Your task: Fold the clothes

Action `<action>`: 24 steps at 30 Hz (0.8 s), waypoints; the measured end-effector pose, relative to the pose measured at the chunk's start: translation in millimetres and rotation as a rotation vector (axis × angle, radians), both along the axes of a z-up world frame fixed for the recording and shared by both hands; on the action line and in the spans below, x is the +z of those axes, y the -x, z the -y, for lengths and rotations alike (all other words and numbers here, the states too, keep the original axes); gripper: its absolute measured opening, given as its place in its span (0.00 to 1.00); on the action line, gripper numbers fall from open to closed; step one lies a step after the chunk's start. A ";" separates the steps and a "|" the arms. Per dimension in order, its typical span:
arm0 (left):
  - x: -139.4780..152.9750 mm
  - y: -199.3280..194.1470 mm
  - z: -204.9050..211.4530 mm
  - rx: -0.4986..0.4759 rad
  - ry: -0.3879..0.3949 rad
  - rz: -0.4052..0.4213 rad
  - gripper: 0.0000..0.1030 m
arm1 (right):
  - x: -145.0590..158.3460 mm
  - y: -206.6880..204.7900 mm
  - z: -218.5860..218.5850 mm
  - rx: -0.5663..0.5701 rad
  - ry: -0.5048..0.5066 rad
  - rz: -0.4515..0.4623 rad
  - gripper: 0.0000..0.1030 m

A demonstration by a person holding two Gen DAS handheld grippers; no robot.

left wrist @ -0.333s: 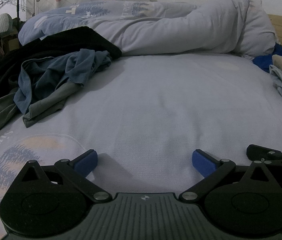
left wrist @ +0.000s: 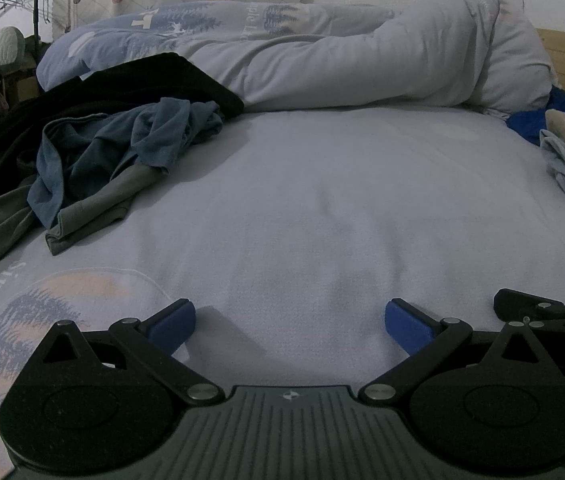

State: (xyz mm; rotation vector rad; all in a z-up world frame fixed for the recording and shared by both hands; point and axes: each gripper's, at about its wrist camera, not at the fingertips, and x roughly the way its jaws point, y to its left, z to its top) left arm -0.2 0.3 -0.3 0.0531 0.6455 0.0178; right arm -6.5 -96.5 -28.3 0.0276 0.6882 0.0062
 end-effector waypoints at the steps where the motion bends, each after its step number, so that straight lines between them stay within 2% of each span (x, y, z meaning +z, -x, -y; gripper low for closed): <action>1: 0.0 0.0 0.0 0.000 0.000 0.000 1.00 | 0.0 0.0 0.0 0.000 -0.001 0.000 1.00; 24: -0.3 7.4 -2.5 0.000 0.005 -0.002 1.00 | -0.2 -2.5 -0.9 0.003 -0.004 -0.012 1.00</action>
